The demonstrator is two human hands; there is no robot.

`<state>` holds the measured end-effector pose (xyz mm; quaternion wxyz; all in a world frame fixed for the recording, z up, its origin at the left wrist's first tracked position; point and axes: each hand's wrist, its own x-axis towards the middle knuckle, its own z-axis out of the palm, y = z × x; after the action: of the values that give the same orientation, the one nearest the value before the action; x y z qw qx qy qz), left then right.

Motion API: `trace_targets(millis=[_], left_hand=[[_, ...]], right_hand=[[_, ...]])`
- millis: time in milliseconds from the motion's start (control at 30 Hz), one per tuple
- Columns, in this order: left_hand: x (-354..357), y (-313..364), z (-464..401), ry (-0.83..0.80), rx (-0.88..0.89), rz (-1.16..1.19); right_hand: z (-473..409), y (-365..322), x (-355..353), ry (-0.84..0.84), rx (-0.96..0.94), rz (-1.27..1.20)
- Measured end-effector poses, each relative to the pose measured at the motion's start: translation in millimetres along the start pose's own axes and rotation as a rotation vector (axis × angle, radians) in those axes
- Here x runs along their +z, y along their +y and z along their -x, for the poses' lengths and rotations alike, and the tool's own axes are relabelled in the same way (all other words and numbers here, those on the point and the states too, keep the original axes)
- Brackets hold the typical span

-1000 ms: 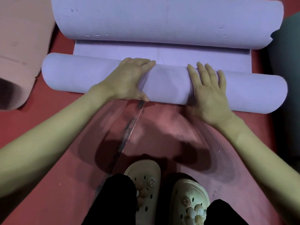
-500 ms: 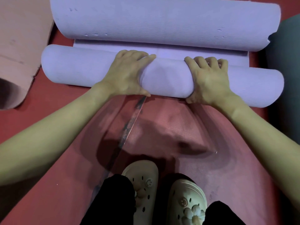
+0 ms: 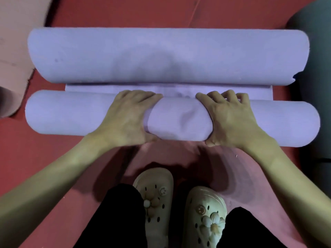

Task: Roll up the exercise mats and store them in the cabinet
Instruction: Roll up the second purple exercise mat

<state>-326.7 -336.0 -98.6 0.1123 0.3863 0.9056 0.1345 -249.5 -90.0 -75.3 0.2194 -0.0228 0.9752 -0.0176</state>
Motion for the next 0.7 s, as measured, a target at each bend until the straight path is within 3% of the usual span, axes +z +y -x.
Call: trace_targets(millis=[433,700], left_hand=[[4,-3,-23,-0.005,-0.022,-0.084],[2,-5,-30,-0.030,-0.097,-0.094]], right_hand=[[-26,14,-20,-0.279,-0.032,-0.206],[10,7,-2,-0.026,-0.078,-0.329]])
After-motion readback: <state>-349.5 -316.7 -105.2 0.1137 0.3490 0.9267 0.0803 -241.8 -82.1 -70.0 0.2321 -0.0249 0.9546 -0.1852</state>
